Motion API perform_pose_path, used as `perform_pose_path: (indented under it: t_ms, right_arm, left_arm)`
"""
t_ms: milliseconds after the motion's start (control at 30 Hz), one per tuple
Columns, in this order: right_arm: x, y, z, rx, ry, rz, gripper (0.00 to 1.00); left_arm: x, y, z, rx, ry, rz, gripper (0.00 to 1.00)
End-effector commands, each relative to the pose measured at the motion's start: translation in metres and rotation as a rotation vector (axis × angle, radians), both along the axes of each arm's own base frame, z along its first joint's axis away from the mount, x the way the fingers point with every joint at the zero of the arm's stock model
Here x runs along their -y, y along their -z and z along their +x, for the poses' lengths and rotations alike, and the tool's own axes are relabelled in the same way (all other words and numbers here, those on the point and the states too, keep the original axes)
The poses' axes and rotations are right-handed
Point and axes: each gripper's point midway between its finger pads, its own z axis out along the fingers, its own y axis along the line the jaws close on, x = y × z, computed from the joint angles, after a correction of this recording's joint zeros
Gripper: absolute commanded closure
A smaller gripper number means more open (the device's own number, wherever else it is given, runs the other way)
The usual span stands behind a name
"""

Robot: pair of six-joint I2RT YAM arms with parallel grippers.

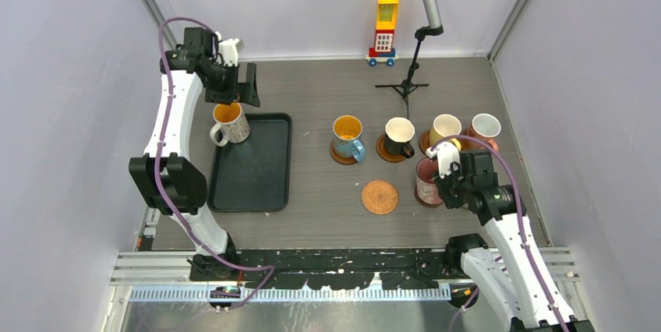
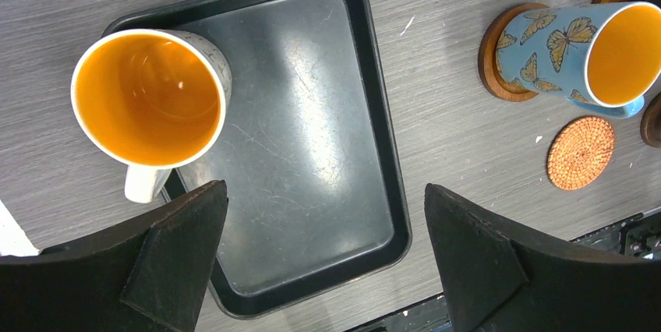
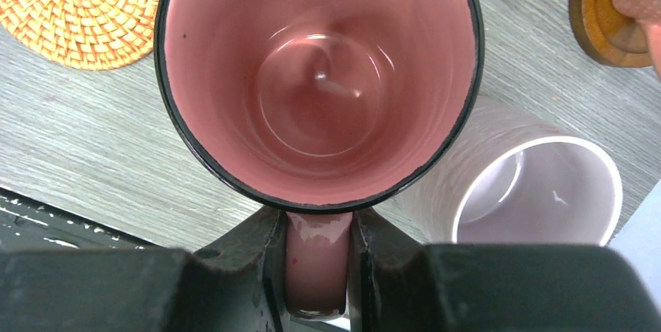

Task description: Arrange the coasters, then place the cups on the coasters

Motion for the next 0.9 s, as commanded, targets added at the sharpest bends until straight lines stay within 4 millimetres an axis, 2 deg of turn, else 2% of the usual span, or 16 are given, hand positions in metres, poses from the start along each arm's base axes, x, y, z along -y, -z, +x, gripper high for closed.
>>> perform_pose_path:
  t_ms: [0, 367, 533, 733, 867]
  right_arm:
    - [0.003, -0.027, 0.032, 0.169, -0.004, -0.020, 1.00]
    - [0.001, -0.013, 0.033, 0.108, 0.005, -0.007, 1.00]
    - [0.003, -0.009, 0.029, 0.079, 0.003, -0.018, 0.86]
    - [0.003, -0.007, 0.010, 0.017, -0.027, -0.022, 0.64]
    - [0.006, -0.009, 0.004, 0.010, -0.039, -0.042, 0.58]
  left_arm:
    - [-0.001, -0.017, 0.008, 0.059, -0.010, 0.003, 0.00]
    - [-0.004, -0.018, 0.006, 0.060, -0.019, 0.019, 0.00]
    - [-0.005, -0.017, 0.006, 0.056, -0.021, 0.022, 0.00]
    - [-0.005, -0.014, 0.008, 0.051, -0.020, 0.024, 0.00]
    - [-0.005, -0.012, 0.010, 0.048, -0.021, 0.023, 0.00]
